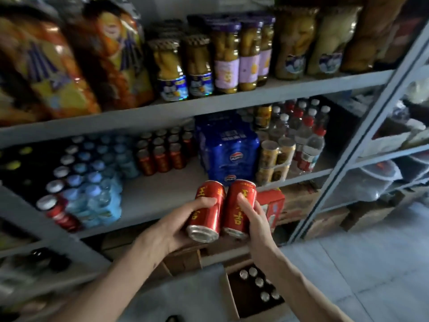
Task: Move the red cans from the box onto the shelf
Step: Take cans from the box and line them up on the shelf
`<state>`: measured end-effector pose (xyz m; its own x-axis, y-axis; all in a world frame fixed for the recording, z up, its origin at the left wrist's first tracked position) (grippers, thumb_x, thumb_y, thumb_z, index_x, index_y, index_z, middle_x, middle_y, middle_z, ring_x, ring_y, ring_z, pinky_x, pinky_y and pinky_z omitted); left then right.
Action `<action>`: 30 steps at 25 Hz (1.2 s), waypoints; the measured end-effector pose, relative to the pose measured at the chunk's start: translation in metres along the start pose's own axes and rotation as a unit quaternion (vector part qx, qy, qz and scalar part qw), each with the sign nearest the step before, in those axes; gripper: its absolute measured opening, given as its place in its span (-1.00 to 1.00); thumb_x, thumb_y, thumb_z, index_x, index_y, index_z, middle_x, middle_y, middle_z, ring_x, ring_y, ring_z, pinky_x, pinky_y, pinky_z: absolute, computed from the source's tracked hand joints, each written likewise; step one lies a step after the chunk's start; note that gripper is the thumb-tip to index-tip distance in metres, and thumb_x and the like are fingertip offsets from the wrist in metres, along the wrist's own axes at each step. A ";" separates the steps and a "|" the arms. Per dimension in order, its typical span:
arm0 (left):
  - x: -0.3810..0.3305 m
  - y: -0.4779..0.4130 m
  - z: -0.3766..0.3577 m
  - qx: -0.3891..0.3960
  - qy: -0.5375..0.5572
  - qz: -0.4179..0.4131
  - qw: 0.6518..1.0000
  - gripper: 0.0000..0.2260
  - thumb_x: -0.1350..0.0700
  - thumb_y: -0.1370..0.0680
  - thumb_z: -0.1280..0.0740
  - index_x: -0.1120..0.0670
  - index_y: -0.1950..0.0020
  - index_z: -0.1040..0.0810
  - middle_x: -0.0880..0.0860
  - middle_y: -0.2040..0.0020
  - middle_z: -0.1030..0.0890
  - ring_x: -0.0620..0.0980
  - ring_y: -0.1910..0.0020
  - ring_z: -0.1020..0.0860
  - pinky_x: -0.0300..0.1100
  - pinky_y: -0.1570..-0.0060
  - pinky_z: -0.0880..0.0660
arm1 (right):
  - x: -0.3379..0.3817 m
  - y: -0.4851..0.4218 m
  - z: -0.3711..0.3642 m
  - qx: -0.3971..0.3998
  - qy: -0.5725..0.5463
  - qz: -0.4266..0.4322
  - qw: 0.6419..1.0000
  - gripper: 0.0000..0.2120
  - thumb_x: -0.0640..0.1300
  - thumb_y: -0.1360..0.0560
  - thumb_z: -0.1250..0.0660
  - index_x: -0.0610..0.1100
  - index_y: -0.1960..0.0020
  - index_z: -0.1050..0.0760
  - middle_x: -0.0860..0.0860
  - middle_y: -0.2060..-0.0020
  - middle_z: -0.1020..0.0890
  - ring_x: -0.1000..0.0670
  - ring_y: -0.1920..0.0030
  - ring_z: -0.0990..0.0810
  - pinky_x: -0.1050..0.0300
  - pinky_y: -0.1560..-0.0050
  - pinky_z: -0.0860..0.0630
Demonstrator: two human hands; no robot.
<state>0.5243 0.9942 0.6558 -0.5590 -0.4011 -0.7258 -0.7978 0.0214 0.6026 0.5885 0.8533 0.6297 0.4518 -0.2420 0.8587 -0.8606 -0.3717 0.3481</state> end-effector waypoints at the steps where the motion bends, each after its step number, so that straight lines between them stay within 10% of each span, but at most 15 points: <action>1: -0.006 0.005 0.017 -0.014 0.012 -0.015 1.000 -0.31 0.00 -0.17 -0.63 0.20 -0.23 -0.54 0.26 -0.04 -0.69 0.20 0.02 -0.69 0.02 0.11 -0.64 | -0.001 -0.006 -0.020 0.022 0.026 0.001 0.999 -0.24 0.29 -0.16 -0.58 0.05 -0.27 -0.48 -0.07 -0.04 -0.71 -0.11 -0.01 -0.72 -0.08 0.06 -0.66; 13: -0.064 -0.014 0.219 -0.146 -0.059 -0.059 0.986 -0.18 -0.12 0.00 -0.64 0.02 -0.21 -0.50 0.14 -0.04 -0.69 0.11 -0.01 -0.68 0.03 -0.03 -0.62 | -0.048 -0.112 -0.177 0.081 0.227 0.023 0.970 -0.44 0.12 -0.29 -0.60 -0.07 -0.18 -0.53 -0.03 0.00 -0.71 -0.04 -0.04 -0.69 -0.05 -0.04 -0.65; 17: -0.068 -0.041 0.228 -0.138 -0.067 -0.057 0.987 -0.35 -0.06 -0.08 -0.65 -0.03 -0.10 -0.52 0.04 0.19 -0.74 0.00 0.23 -0.72 -0.18 0.35 -0.61 | -0.062 -0.149 -0.169 0.036 0.234 0.010 0.972 -0.55 0.04 -0.27 -0.62 -0.10 -0.06 -0.60 -0.07 0.06 -0.71 -0.11 -0.02 -0.68 -0.12 -0.09 -0.62; 23: -0.068 -0.075 0.254 -0.254 -0.094 -0.112 0.956 -0.53 -0.10 -0.16 -0.60 -0.15 0.06 -0.45 -0.05 0.05 -0.60 -0.08 0.07 -0.60 -0.12 0.17 -0.52 | -0.065 -0.225 -0.150 -0.084 0.378 0.120 0.914 -0.20 -0.27 -0.20 -0.60 -0.09 -0.35 -0.34 0.02 -0.14 -0.51 0.02 -0.07 -0.51 0.45 0.22 -0.50; 30: -0.086 -0.083 0.260 -0.266 -0.099 -0.154 0.946 -0.63 -0.09 -0.20 -0.56 -0.52 0.22 -0.50 -0.39 0.25 -0.63 -0.37 0.28 -0.61 -0.39 0.41 -0.51 | -0.087 -0.278 -0.150 -0.040 0.278 0.143 0.949 -0.26 -0.24 -0.42 -0.47 0.05 -0.46 -0.19 0.02 -0.29 -0.47 -0.06 -0.25 -0.52 -0.18 -0.07 -0.62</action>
<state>0.5802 1.2649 0.5818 -0.3920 -0.1318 -0.9105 -0.7330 -0.5533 0.3957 0.7530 1.1120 0.5153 0.0227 0.1967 0.9802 -0.9547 -0.2867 0.0797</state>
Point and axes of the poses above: each hand's wrist, its own y-axis away from the middle knuckle, its own z-axis out of the back of the hand, x = y × z, the point moved 8 cm from there along -y, towards the middle knuckle
